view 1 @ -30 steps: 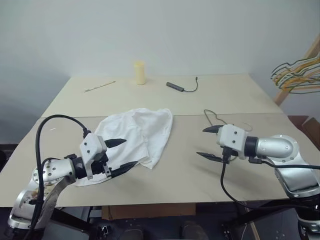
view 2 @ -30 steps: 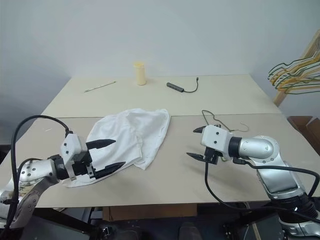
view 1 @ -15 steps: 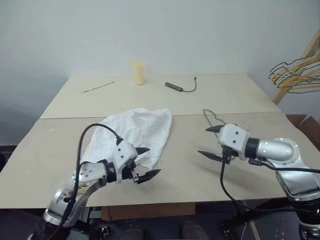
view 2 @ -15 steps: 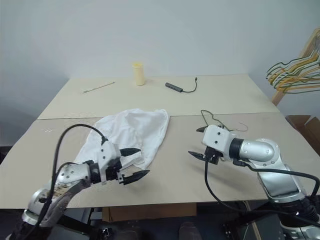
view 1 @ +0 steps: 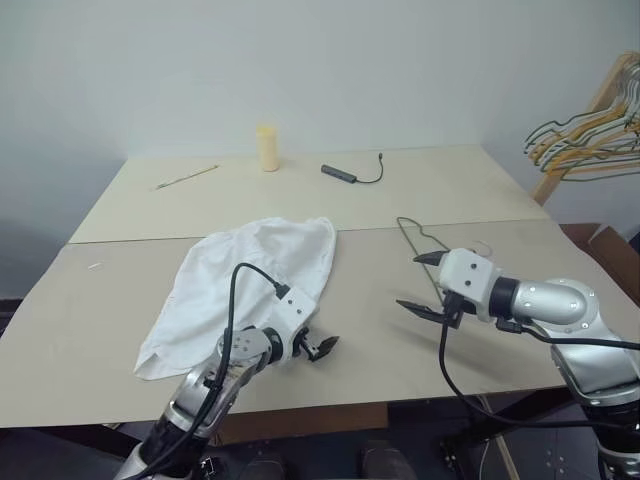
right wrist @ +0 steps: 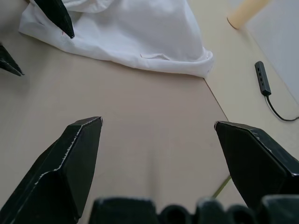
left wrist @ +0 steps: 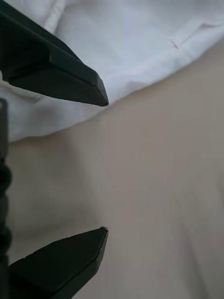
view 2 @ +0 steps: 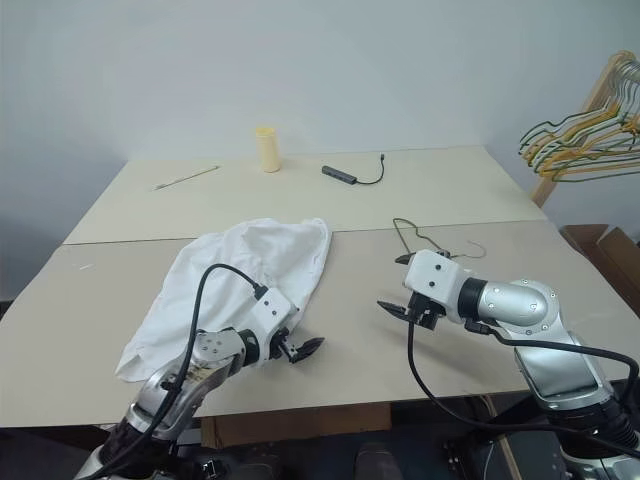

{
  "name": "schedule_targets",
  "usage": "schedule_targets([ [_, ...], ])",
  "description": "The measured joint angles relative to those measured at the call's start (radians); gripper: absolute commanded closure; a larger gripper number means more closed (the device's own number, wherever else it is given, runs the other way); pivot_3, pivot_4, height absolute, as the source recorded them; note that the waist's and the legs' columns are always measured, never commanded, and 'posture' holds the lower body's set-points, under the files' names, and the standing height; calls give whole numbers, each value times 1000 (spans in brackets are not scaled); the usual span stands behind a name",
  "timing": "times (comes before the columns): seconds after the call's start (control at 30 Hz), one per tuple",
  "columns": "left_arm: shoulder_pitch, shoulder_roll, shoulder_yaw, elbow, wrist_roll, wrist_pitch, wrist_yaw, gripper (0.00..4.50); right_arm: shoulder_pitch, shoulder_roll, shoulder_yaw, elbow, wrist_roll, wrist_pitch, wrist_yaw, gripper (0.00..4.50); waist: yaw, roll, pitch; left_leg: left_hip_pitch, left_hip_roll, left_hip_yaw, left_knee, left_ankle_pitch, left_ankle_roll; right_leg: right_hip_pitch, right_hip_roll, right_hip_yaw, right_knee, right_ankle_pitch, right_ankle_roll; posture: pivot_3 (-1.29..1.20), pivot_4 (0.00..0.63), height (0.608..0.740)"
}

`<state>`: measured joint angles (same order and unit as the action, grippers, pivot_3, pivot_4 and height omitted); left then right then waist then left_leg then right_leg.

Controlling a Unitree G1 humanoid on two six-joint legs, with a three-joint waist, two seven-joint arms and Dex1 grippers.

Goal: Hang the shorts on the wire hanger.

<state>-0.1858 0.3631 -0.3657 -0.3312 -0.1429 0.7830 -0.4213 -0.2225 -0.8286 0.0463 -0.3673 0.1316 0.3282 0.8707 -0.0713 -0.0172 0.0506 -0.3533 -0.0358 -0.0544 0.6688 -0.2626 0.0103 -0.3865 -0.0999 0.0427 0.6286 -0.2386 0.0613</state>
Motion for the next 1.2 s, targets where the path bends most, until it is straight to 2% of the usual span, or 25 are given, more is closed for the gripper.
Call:
schedule_targets([
  [0.13,-10,-13,15,4,4,78,22,0,0,0,1,0,0,2,0,37,1,0,0,0,0,0,0,0,0,0,0,0,0,0,-1,-142,0,740],
  [0.27,-24,17,14,-6,4,113,11,0,0,4,2,0,-2,2,-2,37,-2,0,-1,1,1,0,0,0,0,0,1,1,0,0,0,-145,0,740],
  [0.3,-28,24,13,-7,4,115,7,191,0,5,2,0,-3,2,-3,4,-2,0,-1,1,1,0,0,0,0,0,1,1,0,0,0,-145,0,740],
  [0.37,-32,27,14,-7,-1,126,0,600,0,6,2,0,-9,3,-4,0,-3,0,-1,1,1,0,0,0,0,0,1,1,0,0,0,-145,0,740],
  [0.77,-62,80,-1,-45,-4,226,-3,4467,0,14,11,-11,-13,9,-7,0,-15,-2,-7,2,2,0,0,0,-1,0,3,2,0,0,1,-141,0,740],
  [1.0,-43,158,41,-117,-60,232,-94,4467,-18,25,23,-2,-27,9,-8,0,-25,-2,-6,0,2,-2,0,-1,-2,-1,2,3,0,1,-1,-132,0,740],
  [1.2,36,233,163,-317,-298,224,-303,4467,-97,24,107,100,-136,-100,-7,0,-28,-2,-6,1,3,0,0,-1,-2,-1,2,3,-1,3,-5,-128,0,740],
])
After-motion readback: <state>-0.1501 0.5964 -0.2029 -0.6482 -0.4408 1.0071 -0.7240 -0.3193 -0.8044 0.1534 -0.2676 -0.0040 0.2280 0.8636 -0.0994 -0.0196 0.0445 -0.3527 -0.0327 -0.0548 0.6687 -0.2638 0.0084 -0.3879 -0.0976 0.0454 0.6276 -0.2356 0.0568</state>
